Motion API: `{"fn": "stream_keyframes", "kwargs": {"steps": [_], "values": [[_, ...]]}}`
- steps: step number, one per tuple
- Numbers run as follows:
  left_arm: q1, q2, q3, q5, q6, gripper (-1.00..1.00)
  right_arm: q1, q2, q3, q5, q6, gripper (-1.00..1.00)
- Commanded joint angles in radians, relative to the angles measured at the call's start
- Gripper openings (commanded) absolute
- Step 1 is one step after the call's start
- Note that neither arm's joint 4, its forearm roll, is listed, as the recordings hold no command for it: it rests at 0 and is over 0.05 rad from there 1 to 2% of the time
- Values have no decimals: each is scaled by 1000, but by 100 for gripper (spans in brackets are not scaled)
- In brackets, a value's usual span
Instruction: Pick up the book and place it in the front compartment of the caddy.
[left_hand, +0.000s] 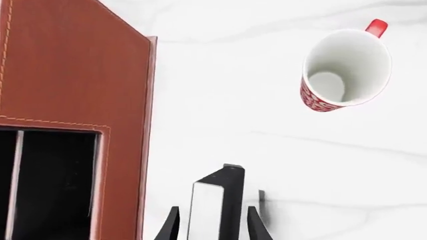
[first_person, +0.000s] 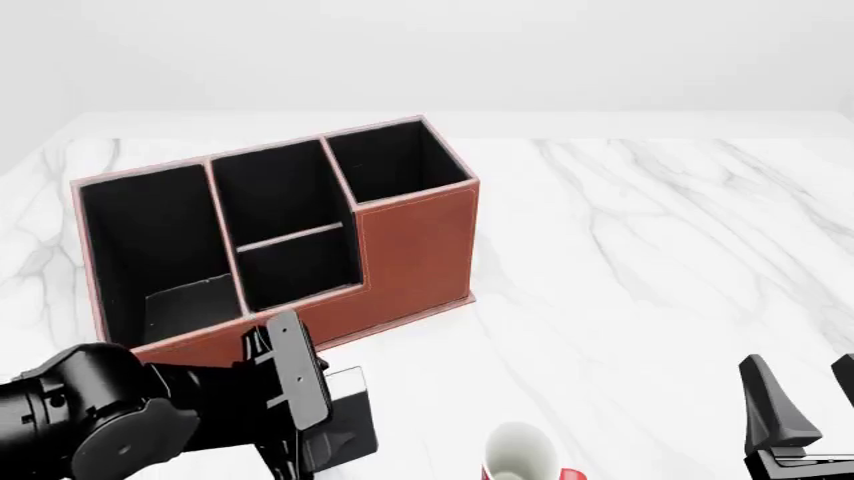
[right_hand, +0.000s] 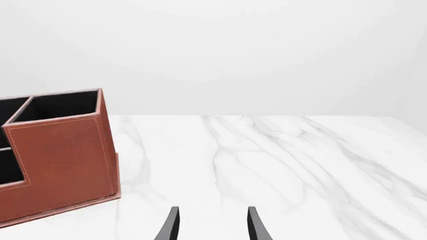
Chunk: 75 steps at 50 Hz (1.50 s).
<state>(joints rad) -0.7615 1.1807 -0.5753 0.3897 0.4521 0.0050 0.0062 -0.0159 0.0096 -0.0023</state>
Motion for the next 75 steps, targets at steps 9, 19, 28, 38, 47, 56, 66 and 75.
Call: {"fn": "stream_keyframes", "kwargs": {"steps": [9,19,28,38,47,56,66,75], "values": [[3,-14,8,-3,37,-100,0,0,0,0,0,100],[22,-56,-39,66,99,-100,0,0,0,0,0,100],[39,-94,-116,161,164,-100,0,0,0,0,0,100],[78,-96,-231,248,253,-100,0,0,0,0,0,100],[129,-67,-345,307,318,-100,0,0,0,0,0,100],[177,-46,-438,324,371,-100,0,0,0,0,0,100],[205,-20,-571,373,391,-100,0,0,0,0,0,100],[238,13,-620,355,428,-100,0,0,0,0,0,100]]}}
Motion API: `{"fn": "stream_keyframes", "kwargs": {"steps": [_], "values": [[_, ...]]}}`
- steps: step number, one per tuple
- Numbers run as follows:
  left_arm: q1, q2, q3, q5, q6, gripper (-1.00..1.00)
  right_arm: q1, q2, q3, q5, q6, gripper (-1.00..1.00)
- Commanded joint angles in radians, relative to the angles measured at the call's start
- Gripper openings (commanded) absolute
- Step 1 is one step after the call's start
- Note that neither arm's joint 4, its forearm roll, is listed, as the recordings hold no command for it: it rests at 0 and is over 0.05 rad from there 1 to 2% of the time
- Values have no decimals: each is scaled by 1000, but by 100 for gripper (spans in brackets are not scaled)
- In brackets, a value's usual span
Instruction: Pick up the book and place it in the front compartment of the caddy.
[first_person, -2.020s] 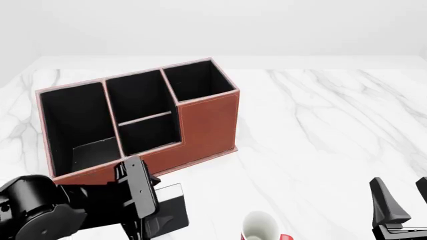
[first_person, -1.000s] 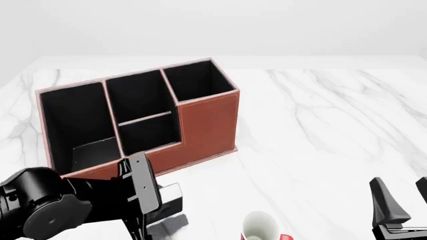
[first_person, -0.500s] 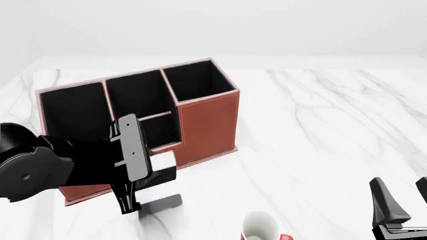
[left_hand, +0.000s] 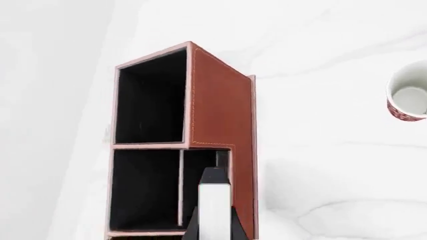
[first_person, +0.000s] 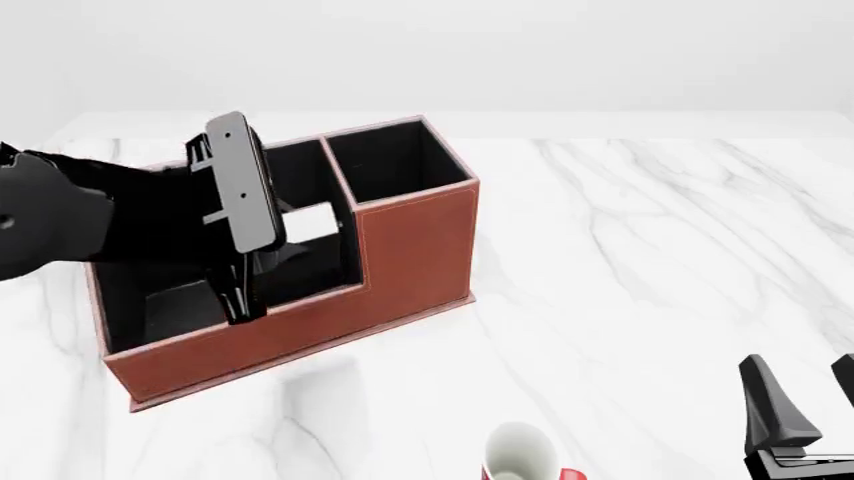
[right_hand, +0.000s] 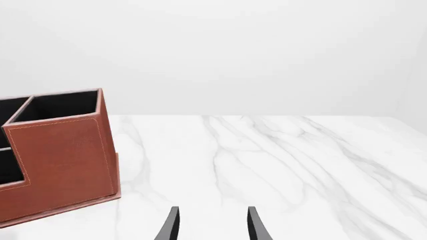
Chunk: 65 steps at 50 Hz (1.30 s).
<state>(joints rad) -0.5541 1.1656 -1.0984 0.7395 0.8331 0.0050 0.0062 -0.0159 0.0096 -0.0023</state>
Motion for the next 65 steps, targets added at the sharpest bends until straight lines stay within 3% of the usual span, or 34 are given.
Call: {"fn": "stream_keyframes", "kwargs": {"steps": [1,9,15,28,35,37,46,56,58,65], "values": [[32,32,-101,4,49,-100,0,0,0,0,0,100],[69,66,-131,-16,97,-100,0,0,0,0,0,100],[94,102,-211,-10,99,-100,0,0,0,0,0,100],[158,159,-253,-48,154,-100,0,0,0,0,0,100],[172,177,-257,-51,166,-100,0,0,0,0,0,100],[170,193,-284,-29,127,-100,0,0,0,0,0,100],[192,215,-257,-71,155,-100,0,0,0,0,0,100],[196,242,-231,-106,148,-100,0,0,0,0,0,100],[200,258,-251,-96,116,-100,0,0,0,0,0,100],[204,262,-213,-132,133,-100,0,0,0,0,0,100]]}}
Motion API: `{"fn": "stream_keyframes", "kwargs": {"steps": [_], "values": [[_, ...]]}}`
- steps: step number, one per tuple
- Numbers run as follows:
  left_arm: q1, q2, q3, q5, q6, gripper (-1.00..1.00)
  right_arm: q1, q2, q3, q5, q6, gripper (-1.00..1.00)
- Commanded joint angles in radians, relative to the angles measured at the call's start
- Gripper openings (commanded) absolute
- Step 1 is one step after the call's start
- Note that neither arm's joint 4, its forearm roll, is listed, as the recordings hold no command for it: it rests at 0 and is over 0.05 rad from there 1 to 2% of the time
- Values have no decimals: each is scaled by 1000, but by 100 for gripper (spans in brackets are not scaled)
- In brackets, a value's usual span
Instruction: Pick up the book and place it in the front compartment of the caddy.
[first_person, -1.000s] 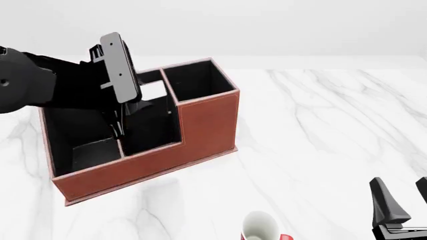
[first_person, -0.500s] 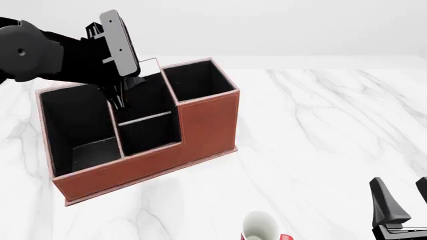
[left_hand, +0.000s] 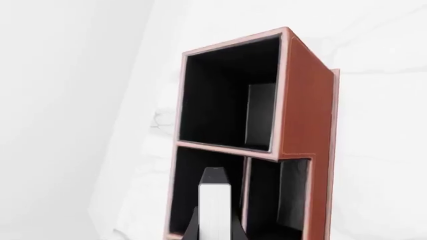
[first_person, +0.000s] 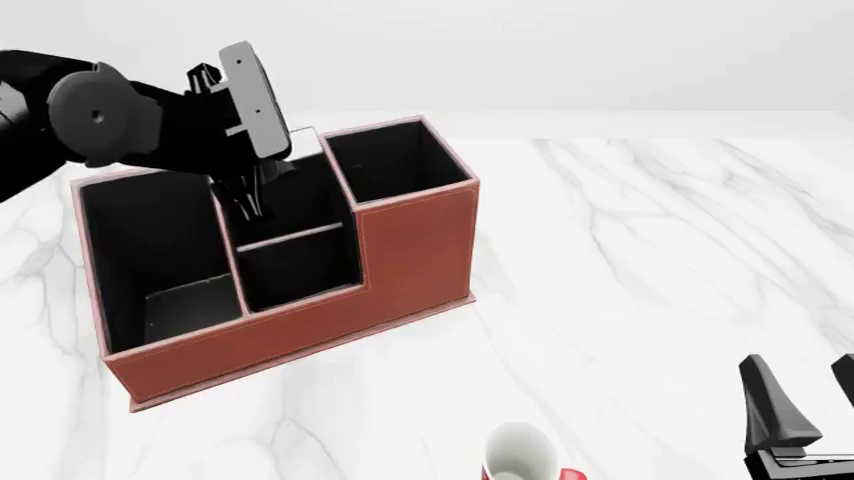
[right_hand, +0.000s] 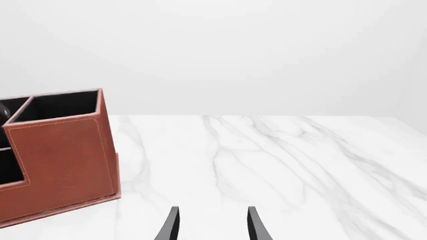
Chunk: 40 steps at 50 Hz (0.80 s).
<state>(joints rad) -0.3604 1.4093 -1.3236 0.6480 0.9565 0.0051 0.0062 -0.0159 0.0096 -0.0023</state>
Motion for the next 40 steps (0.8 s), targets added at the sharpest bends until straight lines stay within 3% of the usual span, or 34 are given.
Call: {"fn": "stream_keyframes", "kwargs": {"steps": [1,40], "values": [[10,21,11,-42,7,-100,0,0,0,0,0,100],[11,85,65,-147,-2,-100,0,0,0,0,0,100]]}}
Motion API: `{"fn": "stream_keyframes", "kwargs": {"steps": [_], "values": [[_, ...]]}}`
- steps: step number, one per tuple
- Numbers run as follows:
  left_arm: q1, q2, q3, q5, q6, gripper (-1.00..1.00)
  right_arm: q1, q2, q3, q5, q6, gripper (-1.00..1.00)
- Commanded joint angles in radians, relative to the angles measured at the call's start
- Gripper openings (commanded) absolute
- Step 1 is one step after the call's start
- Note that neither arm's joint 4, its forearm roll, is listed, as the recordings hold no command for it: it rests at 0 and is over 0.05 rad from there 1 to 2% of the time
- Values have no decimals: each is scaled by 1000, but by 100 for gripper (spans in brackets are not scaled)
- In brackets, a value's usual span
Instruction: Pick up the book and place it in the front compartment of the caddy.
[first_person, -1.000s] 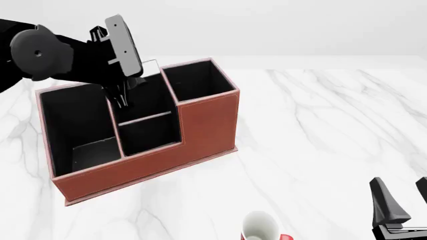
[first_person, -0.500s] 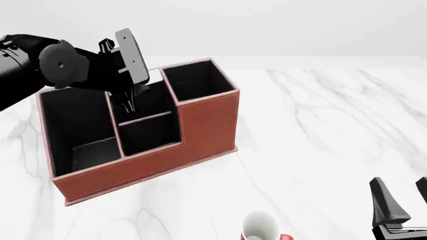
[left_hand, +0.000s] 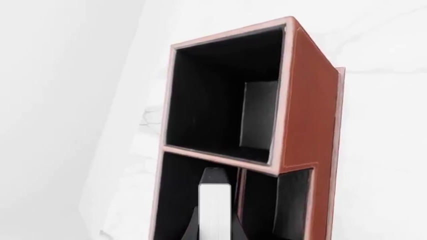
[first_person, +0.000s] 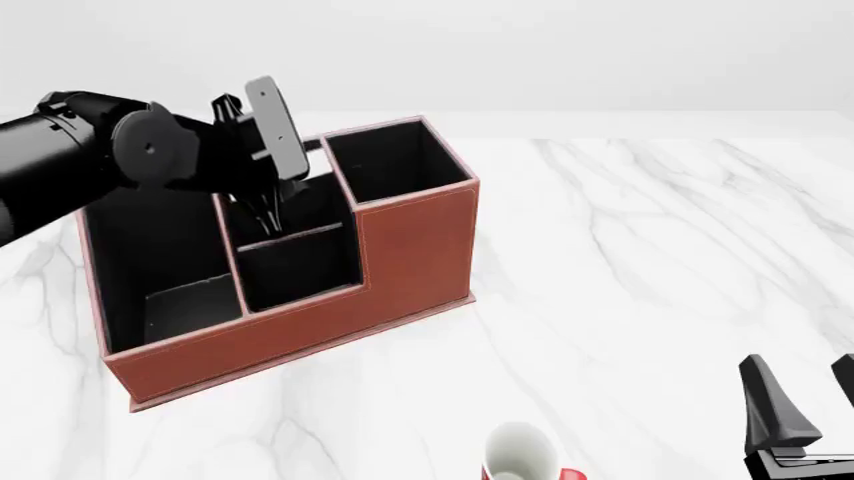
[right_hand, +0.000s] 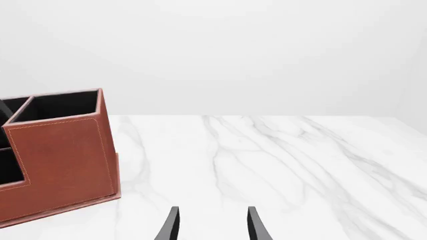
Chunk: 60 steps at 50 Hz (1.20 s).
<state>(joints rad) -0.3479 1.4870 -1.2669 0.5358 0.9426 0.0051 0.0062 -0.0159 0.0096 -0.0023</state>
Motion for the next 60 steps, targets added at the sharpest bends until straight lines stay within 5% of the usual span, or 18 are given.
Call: {"fn": "stream_keyframes", "kwargs": {"steps": [1,60], "values": [[-1,9,8,-36,12,-100,0,0,0,0,0,100],[83,135,1,-149,52,-100,0,0,0,0,0,100]]}}
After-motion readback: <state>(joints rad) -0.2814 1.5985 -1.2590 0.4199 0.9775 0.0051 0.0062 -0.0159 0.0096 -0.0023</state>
